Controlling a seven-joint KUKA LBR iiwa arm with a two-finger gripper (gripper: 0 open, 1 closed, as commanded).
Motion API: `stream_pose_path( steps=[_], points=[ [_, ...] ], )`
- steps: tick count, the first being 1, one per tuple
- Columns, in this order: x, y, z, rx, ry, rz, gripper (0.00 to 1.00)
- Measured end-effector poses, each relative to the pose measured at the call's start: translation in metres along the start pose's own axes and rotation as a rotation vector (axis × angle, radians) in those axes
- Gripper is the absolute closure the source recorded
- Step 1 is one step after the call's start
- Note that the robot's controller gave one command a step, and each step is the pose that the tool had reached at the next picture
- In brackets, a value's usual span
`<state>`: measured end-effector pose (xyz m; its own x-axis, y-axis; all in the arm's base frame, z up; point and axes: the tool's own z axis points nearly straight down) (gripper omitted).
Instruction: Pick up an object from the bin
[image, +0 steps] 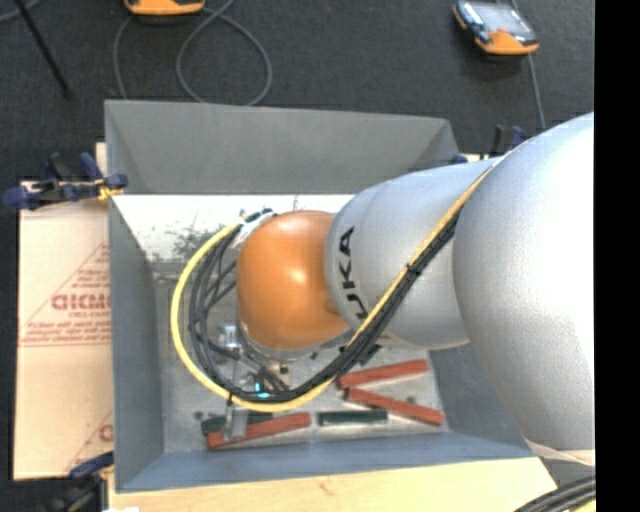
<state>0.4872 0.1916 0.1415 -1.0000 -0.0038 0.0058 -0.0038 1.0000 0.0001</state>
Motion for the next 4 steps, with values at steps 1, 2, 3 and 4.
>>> stream_pose_path(
  steps=[1,2,3,4],
  points=[
    [0.007,-0.075,0.07,-0.001,-0.025,-0.121,0.0],
    [0.01,-0.072,0.069,-0.001,-0.011,-0.123,1.0],
    [0.014,-0.071,0.017,0.001,-0.012,-0.15,1.0],
    [0.015,-0.071,0.02,-0.001,-0.007,-0.147,0.0]
  ],
)
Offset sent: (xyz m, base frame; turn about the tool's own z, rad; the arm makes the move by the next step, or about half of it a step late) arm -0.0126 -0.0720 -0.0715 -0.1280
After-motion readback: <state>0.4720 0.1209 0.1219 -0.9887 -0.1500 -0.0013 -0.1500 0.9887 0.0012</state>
